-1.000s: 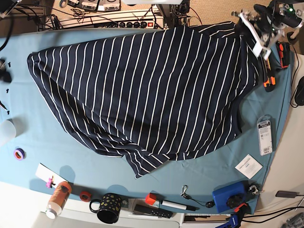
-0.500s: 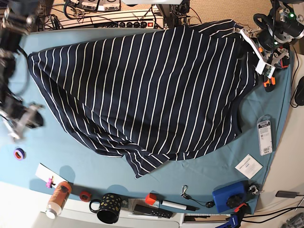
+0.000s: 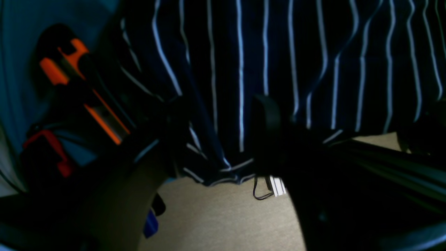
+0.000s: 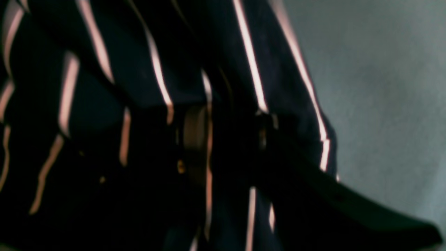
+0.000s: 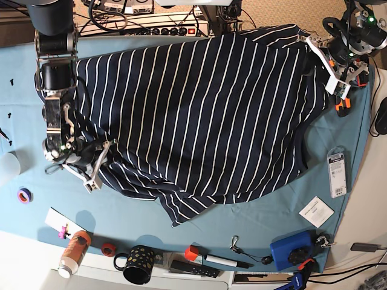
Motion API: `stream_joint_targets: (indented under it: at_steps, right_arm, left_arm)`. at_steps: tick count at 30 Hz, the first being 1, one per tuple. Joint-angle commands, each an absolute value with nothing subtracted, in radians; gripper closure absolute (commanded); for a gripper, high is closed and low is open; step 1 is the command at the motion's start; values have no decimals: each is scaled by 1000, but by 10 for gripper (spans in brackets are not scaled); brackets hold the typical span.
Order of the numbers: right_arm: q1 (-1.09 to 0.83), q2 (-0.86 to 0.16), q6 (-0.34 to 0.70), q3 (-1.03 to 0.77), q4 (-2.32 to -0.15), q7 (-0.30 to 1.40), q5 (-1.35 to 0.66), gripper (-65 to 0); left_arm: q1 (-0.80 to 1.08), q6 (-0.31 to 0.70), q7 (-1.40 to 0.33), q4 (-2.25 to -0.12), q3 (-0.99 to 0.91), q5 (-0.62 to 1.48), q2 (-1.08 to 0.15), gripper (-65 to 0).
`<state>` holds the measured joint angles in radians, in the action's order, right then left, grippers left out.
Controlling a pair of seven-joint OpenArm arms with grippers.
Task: Layout the t-shirt on the table in an organized manner, then fold the t-shirt properly
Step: 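Grasp the shirt hem with the right gripper and the body with the left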
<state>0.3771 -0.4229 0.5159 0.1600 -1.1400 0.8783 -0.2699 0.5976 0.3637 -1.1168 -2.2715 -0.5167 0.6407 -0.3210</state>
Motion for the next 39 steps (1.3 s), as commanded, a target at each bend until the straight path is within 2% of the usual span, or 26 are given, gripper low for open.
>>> stream_joint_targets:
  at_steps: [1,2,5,7,11,16,23,31,36,39]
  right_arm:
    - [393,-430,493,156,-1145,892,-236,-70]
    - [394,-430,465,155,-1145,897,-218,-3]
    - [408,-430,378,129,-1146,891,-171,0]
    - [418,-429,362,80,-1146,891,-171,0]
    - [415,-429,368,-70,-1146,904,-218,0]
    - [415,-430,434,-188,-1146,943,-263,0]
    - [415,-430,434,-205,-1146,953,-262,0]
    - [415,-430,435,-205,-1146,957,-262,0]
    - [415,-432,459,-205,-1146,958,-261,0]
    - [415,-445,460,-205,-1146,958,-261,0]
  left_arm:
    - [595,364,-1098,-2288,-521,651,-330,-293]
    - [595,363,-1098,-2288,-521,651,-329,-293]
    - [595,363,-1098,-2288,-521,651,-330,-293]
    - [595,364,-1093,-2288,-521,651,-330,-293]
    - [588,369,-1026,-2288,-521,660,-330,-293]
    - [507,451,-934,-2286,-493,696,-330,-292]
    - [386,445,-906,-2192,-239,615,-329,-292]
    - [266,324,-807,-2056,37,356,-287,-291]
    - [193,257,-786,-1884,89,266,-229,-243]
    - [174,199,-786,-1829,89,233,-228,-185]
